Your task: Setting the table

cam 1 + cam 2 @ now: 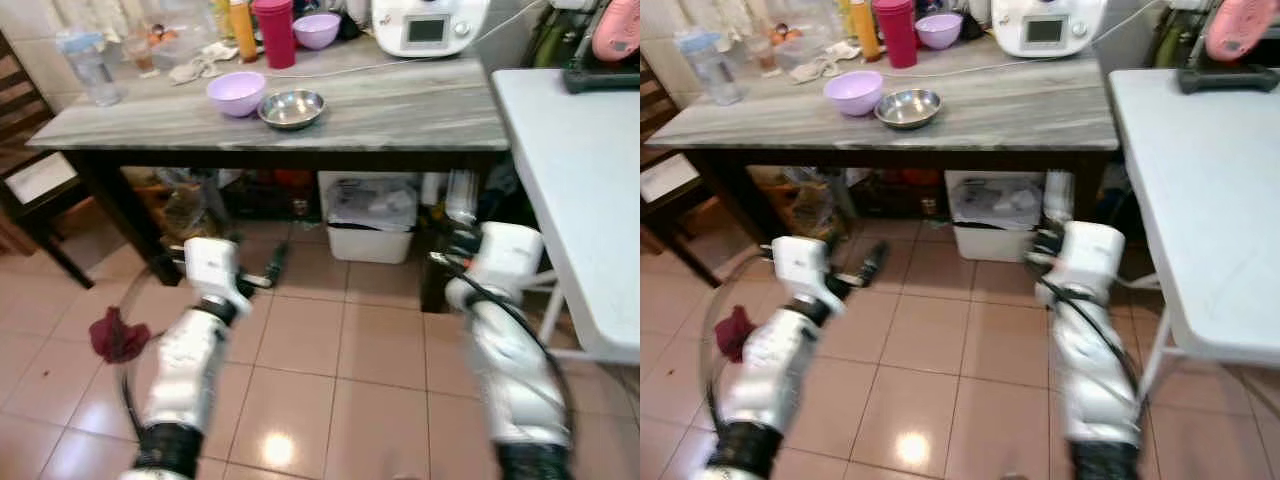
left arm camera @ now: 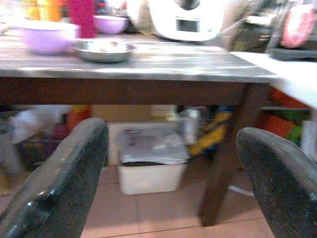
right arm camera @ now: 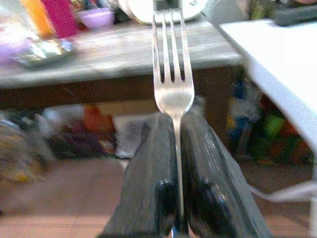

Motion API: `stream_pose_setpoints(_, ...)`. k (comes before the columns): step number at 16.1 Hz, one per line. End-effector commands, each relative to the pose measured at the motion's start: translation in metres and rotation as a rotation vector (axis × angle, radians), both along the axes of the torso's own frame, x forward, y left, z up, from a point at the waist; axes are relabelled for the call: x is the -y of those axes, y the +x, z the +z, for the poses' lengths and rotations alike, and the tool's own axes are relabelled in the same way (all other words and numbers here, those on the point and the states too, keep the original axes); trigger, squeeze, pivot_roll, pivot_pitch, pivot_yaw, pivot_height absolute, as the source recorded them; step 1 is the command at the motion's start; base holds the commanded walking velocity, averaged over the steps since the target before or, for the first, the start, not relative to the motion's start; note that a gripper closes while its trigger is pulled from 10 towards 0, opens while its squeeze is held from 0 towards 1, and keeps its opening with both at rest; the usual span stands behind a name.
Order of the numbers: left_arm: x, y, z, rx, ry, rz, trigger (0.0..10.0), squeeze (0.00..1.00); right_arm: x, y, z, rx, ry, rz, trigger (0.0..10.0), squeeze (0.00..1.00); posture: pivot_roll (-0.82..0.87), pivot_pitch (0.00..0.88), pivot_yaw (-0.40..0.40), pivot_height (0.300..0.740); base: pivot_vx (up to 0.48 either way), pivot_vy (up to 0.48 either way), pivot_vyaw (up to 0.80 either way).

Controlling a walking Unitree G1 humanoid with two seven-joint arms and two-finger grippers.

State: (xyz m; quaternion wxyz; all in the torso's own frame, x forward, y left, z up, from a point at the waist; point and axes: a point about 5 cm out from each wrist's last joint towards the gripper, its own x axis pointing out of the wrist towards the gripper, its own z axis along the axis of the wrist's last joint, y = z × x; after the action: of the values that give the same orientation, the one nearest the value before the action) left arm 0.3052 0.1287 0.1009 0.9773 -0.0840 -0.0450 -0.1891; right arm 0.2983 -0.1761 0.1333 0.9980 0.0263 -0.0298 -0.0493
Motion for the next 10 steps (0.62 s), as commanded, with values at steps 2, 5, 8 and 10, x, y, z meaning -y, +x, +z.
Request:
stream_pose_setpoints(2,-0.026,-0.012,-0.007,-0.014,0.043,0.055,10.0,0.0,-0.004,-0.007,0.009,0.05,-0.019,0.037,10.0,0.0,-0.24,0.082,0.082,0.74,0.261,0.0,0.0)
stream_pose_setpoints(5,-0.032,-0.024,-0.015,-0.036,0.055,0.074,10.0,0.0,0.001,-0.011,0.009,0.049,-0.034,0.029,10.0,0.0,-0.24,0.088,0.078,0.74,0.26,0.0,0.0)
stream_pose_setpoints(8,-0.029,-0.025,-0.013,-0.034,0.055,0.074,10.0,0.0,-0.002,-0.013,0.012,0.057,-0.052,0.048,10.0,0.0,-0.24,0.088,0.077,0.74,0.261,0.0,0.28)
stream_pose_setpoints(10,-0.029,-0.025,-0.012,-0.034,0.054,0.073,10.0,0.0,-0.003,-0.013,0.013,0.057,-0.054,0.054,10.0,0.0,-0.24,0.089,0.077,0.74,0.261,0.0,0.47)
